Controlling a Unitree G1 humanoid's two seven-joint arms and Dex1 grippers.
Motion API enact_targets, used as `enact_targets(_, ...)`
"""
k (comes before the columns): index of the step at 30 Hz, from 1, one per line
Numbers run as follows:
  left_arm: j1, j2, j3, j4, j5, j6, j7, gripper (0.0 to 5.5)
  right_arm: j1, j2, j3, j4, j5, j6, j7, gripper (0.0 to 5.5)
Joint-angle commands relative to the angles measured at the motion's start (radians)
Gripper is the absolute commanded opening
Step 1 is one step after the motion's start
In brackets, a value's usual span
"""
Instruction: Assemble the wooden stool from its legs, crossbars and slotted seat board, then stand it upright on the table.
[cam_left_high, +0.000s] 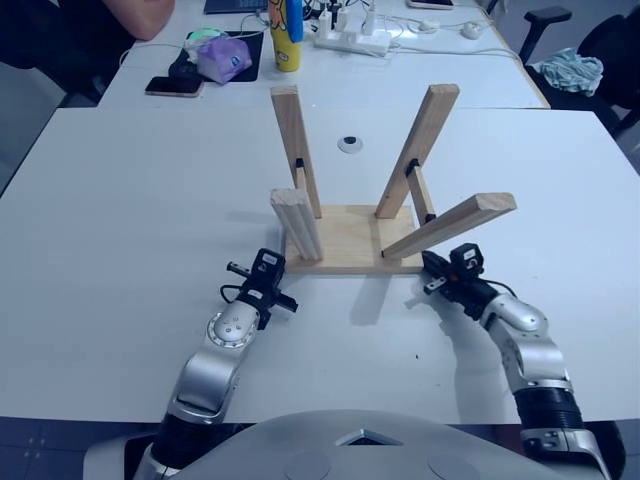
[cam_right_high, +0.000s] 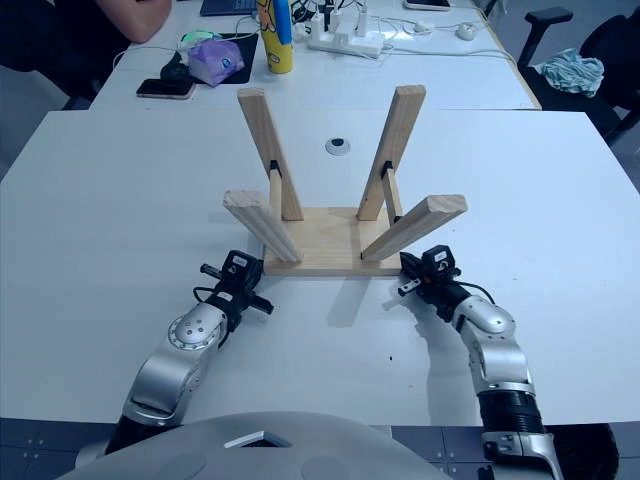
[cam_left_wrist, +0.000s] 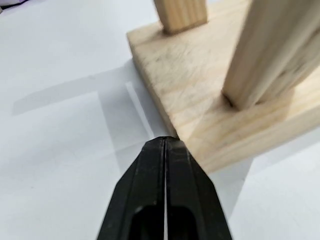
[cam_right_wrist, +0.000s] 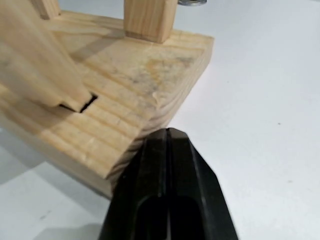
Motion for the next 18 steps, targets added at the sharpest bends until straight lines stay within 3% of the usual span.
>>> enact_targets(1,0.025,-0.060,0.025,0.030,-0.027,-0.083,0.025,0.04,0.022,0.047,0.070,-0.013,-0.061,0.012,-0.048,0.00)
enact_targets(11,0.094,-0.117,0.169,0.047,-0.070,-0.267,0.085,0.04,-0.001,0.133,0.138,-0.137,-0.083,0.127,-0.147,0.00)
enact_targets(18,0.121,-0.131,0.196,0.051,-0.078,-0.332,0.086,0.04,-0.024,0.175,0.099,-0.121,-0.122,0.161,-0.278,0.00)
